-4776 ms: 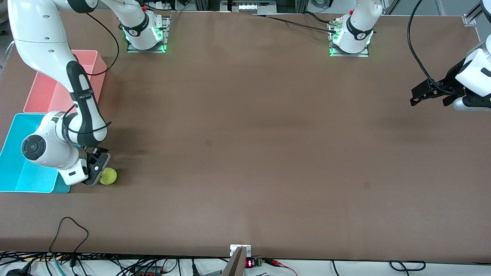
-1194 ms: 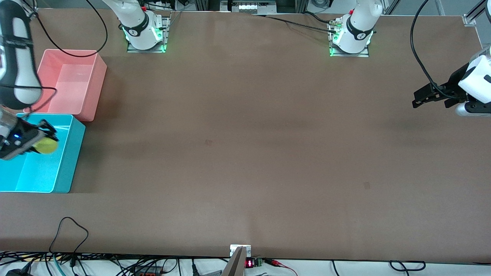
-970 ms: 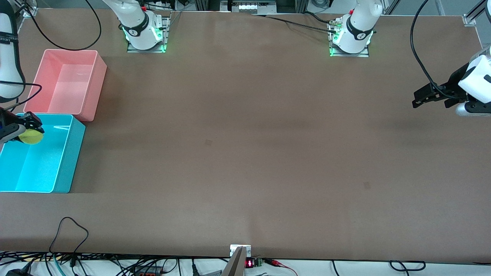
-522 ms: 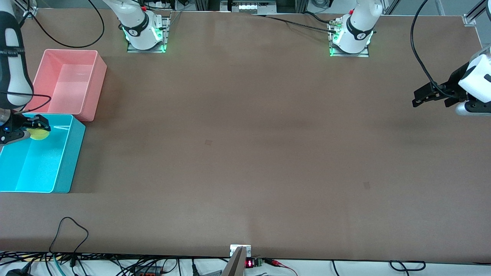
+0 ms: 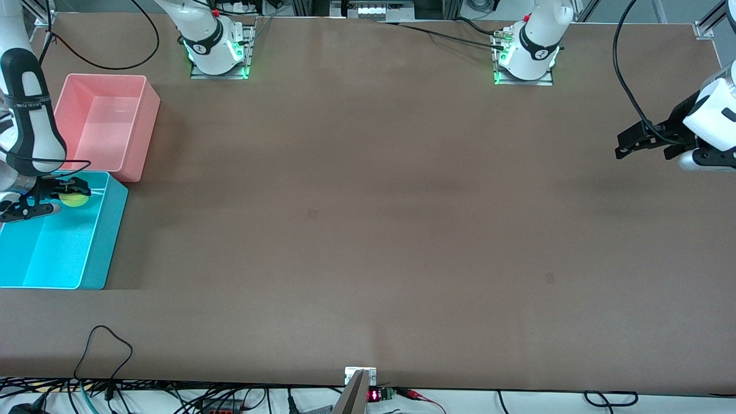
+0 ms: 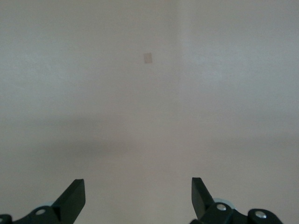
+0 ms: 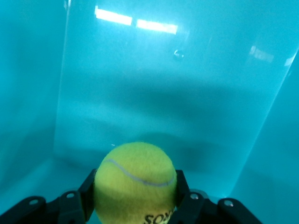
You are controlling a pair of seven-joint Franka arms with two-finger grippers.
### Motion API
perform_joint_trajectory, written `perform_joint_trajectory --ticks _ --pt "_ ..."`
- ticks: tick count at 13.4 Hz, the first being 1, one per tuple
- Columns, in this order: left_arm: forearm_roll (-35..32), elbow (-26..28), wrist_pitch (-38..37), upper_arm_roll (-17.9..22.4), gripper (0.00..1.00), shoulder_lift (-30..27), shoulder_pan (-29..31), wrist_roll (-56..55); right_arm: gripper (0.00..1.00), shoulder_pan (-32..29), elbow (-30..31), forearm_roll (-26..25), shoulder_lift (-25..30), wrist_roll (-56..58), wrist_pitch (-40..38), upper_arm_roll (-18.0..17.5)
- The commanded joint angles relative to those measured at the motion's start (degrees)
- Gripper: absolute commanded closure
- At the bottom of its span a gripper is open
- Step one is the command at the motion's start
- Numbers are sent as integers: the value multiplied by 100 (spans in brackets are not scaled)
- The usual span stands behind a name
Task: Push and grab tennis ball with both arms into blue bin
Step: 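Lower the ball into the cyan bin and open the right gripper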
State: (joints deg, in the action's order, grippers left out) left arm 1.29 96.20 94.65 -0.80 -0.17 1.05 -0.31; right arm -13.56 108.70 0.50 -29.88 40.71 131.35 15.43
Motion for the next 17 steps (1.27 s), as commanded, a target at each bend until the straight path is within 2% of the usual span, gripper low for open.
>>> perform_joint_trajectory --ticks 1,3,4,6,7,9,13,17 --pt "38 -101 -157 -17 0 -9 44 49 100 -155 -59 -59 -158 -107 39 -40" --pt "38 -101 -236 -17 0 -9 53 40 100 -173 -68 -59 -185 -107 40 -40" --pt "73 -101 -236 -17 0 -9 53 31 95 -173 -86 -59 -220 -107 40 -40" --pt "117 -101 -228 1 0 -9 71 40 52 -173 -86 -16 -229 -116 40 -40" --pt "117 -101 -228 -8 0 -9 71 31 38 -173 -86 -15 -229 -116 48 -49" --pt "117 -101 -228 -17 0 -9 71 13 0 -173 -103 -15 -229 -116 57 -49" --pt "56 -101 -228 -34 0 -9 53 22 0 -155 -384 -7 -115 -90 -4 -101" --pt "47 -101 -350 -34 0 -9 53 13 0 -120 -612 -15 630 -107 -634 -409"
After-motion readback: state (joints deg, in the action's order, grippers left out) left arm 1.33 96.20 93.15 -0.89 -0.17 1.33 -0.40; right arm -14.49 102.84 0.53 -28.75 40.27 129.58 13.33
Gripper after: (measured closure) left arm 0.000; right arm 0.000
